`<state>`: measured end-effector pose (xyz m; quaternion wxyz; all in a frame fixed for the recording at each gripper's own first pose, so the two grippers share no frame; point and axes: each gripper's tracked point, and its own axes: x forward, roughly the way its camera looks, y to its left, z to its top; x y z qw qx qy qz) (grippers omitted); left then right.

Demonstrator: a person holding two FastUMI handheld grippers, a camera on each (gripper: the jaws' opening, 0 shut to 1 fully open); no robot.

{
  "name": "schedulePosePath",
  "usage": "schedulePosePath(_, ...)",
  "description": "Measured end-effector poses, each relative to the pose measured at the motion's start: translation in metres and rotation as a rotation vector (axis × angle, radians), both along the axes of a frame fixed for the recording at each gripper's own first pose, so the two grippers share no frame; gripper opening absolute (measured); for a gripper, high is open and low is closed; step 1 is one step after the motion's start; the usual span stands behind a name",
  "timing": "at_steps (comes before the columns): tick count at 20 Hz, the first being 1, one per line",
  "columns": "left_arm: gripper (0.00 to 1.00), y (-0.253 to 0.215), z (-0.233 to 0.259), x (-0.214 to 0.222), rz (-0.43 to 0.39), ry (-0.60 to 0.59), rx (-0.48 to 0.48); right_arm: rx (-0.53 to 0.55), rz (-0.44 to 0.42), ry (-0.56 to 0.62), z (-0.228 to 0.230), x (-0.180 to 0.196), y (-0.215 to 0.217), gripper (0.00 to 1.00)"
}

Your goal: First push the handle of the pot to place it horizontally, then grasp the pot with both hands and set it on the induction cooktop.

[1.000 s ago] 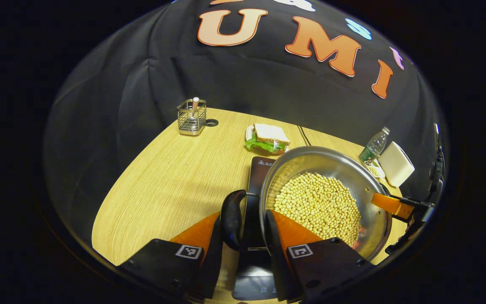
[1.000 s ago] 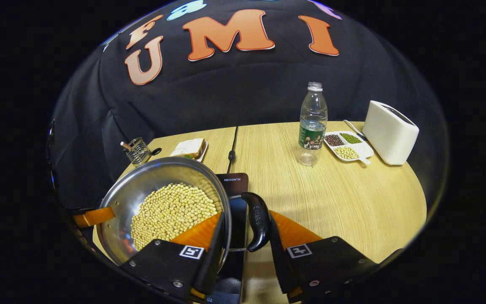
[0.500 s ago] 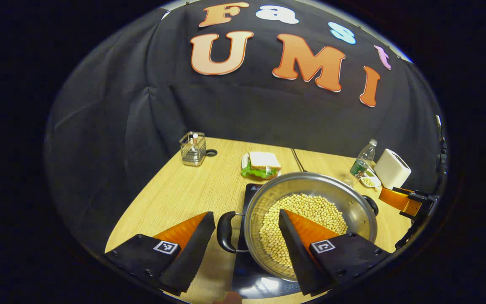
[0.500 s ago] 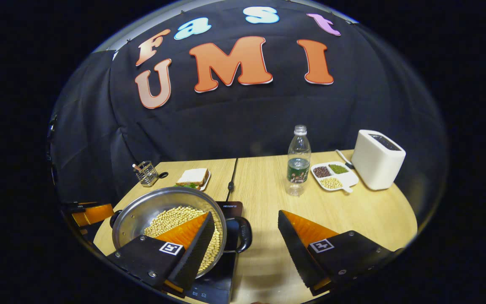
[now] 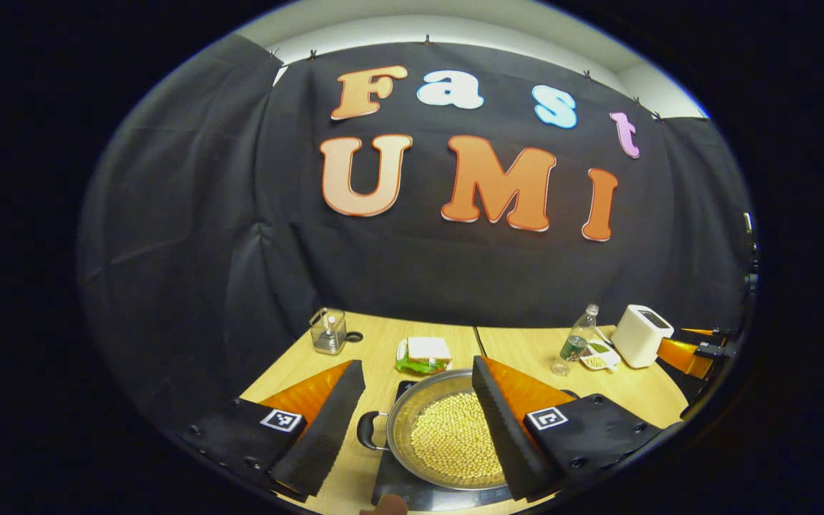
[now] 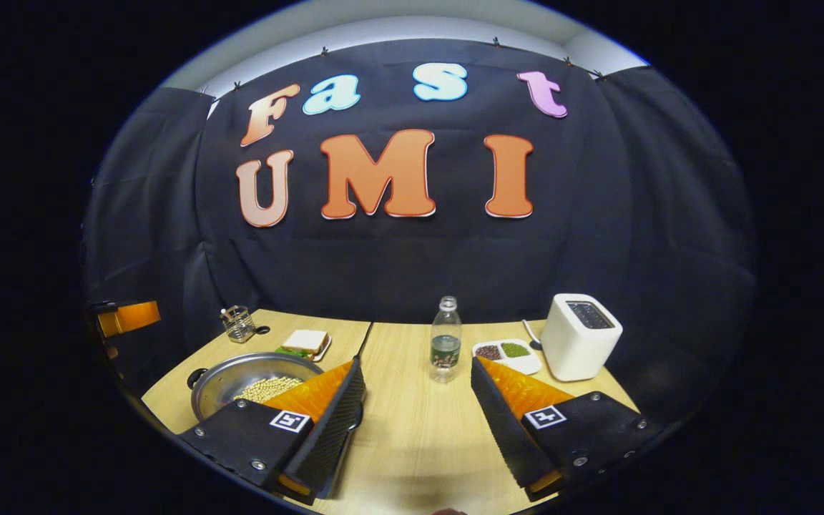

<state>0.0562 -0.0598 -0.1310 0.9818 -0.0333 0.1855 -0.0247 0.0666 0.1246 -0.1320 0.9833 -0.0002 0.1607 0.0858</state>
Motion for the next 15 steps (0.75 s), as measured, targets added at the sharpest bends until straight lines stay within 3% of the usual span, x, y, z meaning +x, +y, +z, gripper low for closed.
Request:
schedulePosePath(7, 1.00, 0.013, 0.097, -0.023, 0.041, -0.190, 0.038, 0.009, -0.041, -0.122, 0.064, -0.022, -0.064, 0.93)
schedulePosePath(11, 0.96, 0.027, 0.136, -0.045, 0.065, -0.256, 0.016, -0.003, -0.056, -0.180, 0.088, -0.040, -0.092, 0.93)
schedulePosePath(15, 0.99, 0.038, 0.164, -0.067, 0.099, -0.324, 0.007, -0.005, -0.070, -0.212, 0.099, -0.058, -0.112, 0.94)
